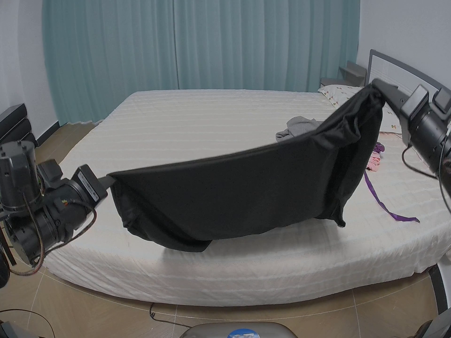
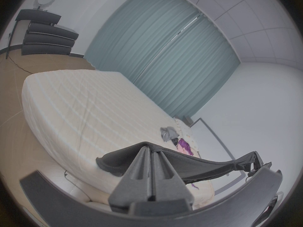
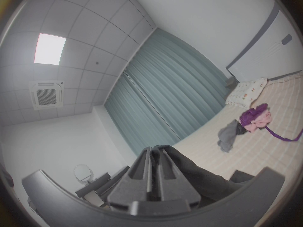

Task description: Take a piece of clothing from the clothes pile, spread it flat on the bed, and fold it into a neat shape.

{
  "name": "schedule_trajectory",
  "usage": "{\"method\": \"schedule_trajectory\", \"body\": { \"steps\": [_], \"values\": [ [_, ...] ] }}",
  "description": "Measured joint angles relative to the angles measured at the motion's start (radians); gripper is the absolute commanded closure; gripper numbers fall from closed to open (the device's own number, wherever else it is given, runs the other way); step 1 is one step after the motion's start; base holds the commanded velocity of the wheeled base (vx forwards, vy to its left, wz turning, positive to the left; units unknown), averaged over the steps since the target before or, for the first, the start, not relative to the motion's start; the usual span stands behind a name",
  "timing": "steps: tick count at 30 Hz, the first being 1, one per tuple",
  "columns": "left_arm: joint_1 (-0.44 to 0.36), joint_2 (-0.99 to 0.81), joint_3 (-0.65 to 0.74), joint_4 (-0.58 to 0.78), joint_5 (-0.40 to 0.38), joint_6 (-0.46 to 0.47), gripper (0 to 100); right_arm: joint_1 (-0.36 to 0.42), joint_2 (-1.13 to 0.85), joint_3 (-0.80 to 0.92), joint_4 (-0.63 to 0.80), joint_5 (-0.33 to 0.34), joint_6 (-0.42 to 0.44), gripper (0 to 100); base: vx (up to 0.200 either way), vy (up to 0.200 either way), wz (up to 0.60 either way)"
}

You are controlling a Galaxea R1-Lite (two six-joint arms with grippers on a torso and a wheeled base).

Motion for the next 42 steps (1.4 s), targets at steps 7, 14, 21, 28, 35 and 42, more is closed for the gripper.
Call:
{"method": "schedule_trajectory", "body": {
  "steps": [7, 14, 21, 28, 35, 42],
  "values": [
    [0.029, 0.031, -0.150, 0.053, 0.000, 0.000, 100, -0.010, 0.046, -0.153, 0.057, 0.000, -0.009, 100, 0.086, 0.000, 0.00],
    [0.052, 0.138, -0.279, 0.066, -0.004, 0.000, 100, -0.056, 0.186, -0.249, 0.063, 0.001, -0.010, 100, 0.200, 0.000, 0.00],
    [0.064, 0.288, -0.414, 0.064, -0.009, 0.000, 100, -0.118, 0.351, -0.365, 0.061, -0.001, -0.011, 100, 0.200, 0.000, 0.00],
    [0.089, 0.448, -0.515, 0.062, -0.012, -0.001, 100, -0.159, 0.498, -0.429, 0.059, -0.002, -0.012, 100, 0.200, 0.000, 0.00],
    [0.106, 0.622, -0.595, 0.057, -0.013, -0.004, 100, -0.192, 0.657, -0.493, 0.057, -0.002, -0.014, 100, 0.000, 0.000, 0.00],
    [0.110, 0.786, -0.651, 0.001, -0.012, -0.007, 100, -0.204, 0.808, -0.549, 0.050, -0.004, -0.017, 100, 0.000, 0.000, 0.00]
  ]
}}
